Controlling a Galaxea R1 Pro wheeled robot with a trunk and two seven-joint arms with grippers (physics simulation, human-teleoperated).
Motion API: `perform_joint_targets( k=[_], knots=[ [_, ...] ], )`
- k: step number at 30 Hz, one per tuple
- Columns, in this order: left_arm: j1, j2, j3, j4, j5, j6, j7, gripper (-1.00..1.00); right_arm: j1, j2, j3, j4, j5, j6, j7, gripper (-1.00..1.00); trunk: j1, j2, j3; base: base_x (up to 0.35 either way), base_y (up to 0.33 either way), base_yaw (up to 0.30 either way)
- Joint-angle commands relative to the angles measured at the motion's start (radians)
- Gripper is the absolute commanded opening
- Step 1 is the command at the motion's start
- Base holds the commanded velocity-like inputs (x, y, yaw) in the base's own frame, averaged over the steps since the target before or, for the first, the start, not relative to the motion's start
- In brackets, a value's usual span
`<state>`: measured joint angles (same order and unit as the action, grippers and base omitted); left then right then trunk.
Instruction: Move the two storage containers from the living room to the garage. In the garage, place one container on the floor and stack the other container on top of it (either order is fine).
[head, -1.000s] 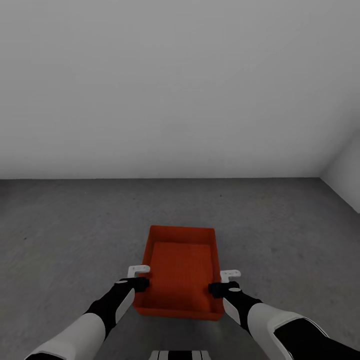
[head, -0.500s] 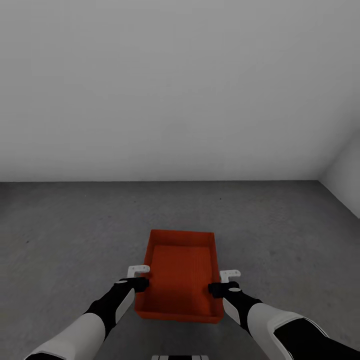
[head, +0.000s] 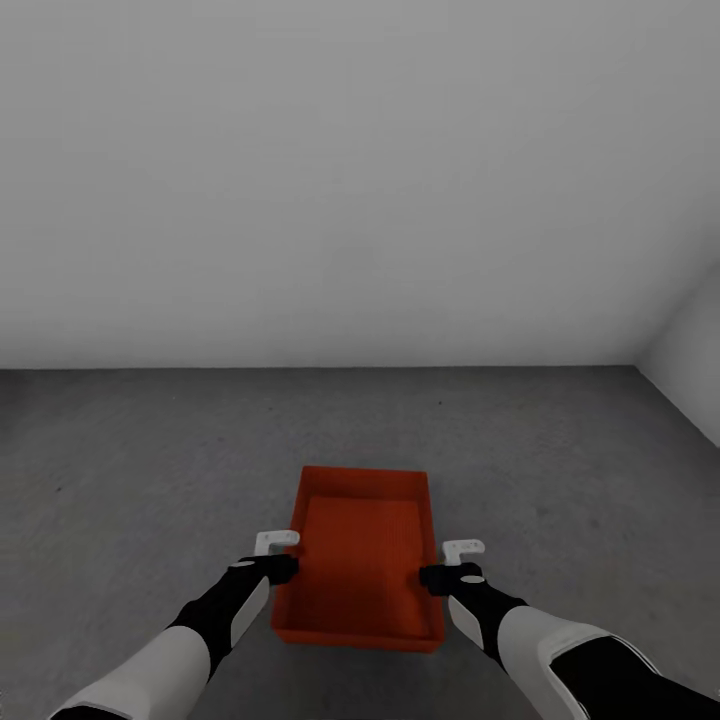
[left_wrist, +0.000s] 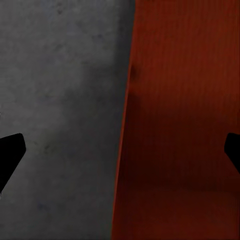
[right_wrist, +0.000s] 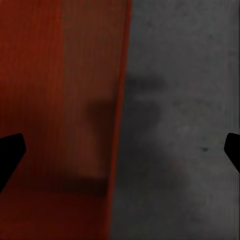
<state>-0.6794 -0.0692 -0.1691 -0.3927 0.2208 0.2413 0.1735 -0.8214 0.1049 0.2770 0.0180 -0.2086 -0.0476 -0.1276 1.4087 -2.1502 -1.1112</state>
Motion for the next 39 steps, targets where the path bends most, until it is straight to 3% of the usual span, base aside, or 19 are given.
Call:
perform_joint_targets(
  k=[1, 3, 10, 14, 19, 23, 30, 39],
  knots=[
    [0.000, 0.001, -0.009, -0.002, 0.010, 0.004, 0.008, 1.00, -0.001, -0.001, 0.008, 0.002, -0.010, -0.007, 0.000, 1.00, -0.004, 0.007, 0.003, 0.000, 0.000, 0.000],
    [0.000, 0.003, -0.008, 0.003, 0.010, 0.004, 0.009, 1.00, -0.001, -0.003, 0.008, 0.002, -0.008, -0.009, 0.003, 1.00, -0.012, 0.021, 0.009, 0.000, 0.000, 0.000],
    [0.000, 0.050, 0.114, 0.125, 0.033, -0.003, 0.005, 1.00, -0.001, -0.011, 0.011, 0.008, -0.007, -0.002, 0.003, 1.00, -0.039, 0.070, 0.031, 0.000, 0.000, 0.000],
    [0.000, 0.081, 0.144, 0.206, 0.055, -0.006, 0.008, 1.00, -0.001, -0.014, 0.012, 0.014, -0.006, 0.000, 0.003, 1.00, -0.054, 0.098, 0.043, 0.000, 0.000, 0.000],
    [0.000, 0.119, 0.152, 0.265, 0.068, -0.008, 0.006, 1.00, -0.001, -0.028, 0.012, 0.016, -0.006, 0.000, 0.004, 1.00, -0.073, 0.133, 0.059, 0.000, 0.000, 0.000],
    [0.000, 0.130, 0.153, 0.284, 0.085, -0.009, 0.006, 1.00, -0.001, -0.031, 0.013, 0.016, -0.005, 0.000, 0.006, 1.00, -0.088, 0.161, 0.071, 0.000, 0.000, 0.000],
    [0.000, 0.161, 0.154, 0.314, 0.156, -0.008, 0.005, 1.00, -0.001, -0.032, 0.013, 0.016, -0.005, 0.000, 0.009, 1.00, -0.115, 0.210, 0.093, 0.000, 0.000, 0.000],
    [0.000, 0.174, 0.154, 0.335, 0.169, -0.008, 0.009, 1.00, -0.001, -0.031, 0.013, 0.016, -0.005, 0.001, 0.009, 1.00, -0.150, 0.273, 0.122, 0.000, 0.000, 0.000]
  ],
)
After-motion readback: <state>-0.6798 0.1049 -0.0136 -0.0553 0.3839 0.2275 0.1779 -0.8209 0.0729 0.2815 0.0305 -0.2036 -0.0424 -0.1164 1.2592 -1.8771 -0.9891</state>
